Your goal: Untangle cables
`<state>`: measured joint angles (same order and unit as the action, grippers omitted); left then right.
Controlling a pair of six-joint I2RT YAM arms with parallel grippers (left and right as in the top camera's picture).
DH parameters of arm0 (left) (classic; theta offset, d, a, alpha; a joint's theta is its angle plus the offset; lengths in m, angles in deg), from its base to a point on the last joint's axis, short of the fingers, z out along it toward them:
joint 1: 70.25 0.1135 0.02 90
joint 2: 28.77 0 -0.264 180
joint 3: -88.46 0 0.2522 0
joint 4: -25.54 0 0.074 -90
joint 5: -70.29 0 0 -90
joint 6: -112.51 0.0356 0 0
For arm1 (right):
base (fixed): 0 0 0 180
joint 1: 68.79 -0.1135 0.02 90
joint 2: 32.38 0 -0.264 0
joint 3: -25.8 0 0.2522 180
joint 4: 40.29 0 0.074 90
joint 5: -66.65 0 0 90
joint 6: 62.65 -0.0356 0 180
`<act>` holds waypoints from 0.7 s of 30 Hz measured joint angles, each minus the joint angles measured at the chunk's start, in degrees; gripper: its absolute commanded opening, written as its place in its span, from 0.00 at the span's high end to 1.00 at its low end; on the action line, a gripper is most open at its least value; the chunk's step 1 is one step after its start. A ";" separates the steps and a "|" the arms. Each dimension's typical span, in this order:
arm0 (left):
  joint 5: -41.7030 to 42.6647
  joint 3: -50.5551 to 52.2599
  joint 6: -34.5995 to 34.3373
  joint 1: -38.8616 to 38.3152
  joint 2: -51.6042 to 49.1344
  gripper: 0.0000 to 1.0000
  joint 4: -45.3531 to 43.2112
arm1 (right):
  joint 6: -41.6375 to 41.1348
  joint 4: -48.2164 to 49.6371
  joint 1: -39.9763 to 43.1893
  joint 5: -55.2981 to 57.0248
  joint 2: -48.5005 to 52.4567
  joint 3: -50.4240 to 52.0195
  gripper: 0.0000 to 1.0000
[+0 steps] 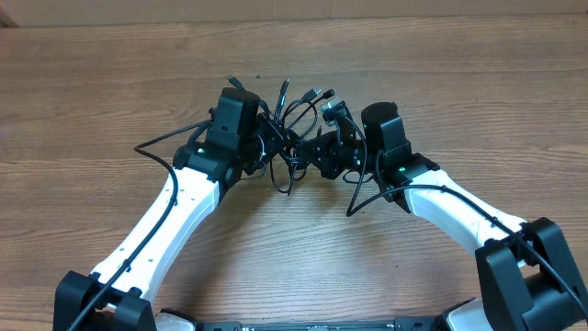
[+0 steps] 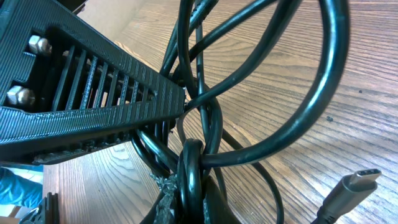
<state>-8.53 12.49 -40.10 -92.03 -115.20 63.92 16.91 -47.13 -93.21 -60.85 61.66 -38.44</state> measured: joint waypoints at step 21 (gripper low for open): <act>1.27 0.00 3.02 0.11 1.86 0.77 1.05 | 0.00 0.31 0.02 0.55 0.00 0.00 0.94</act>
<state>-7.26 12.49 -37.08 -91.92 -113.34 64.97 16.91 -46.82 -93.19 -60.30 61.66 -38.44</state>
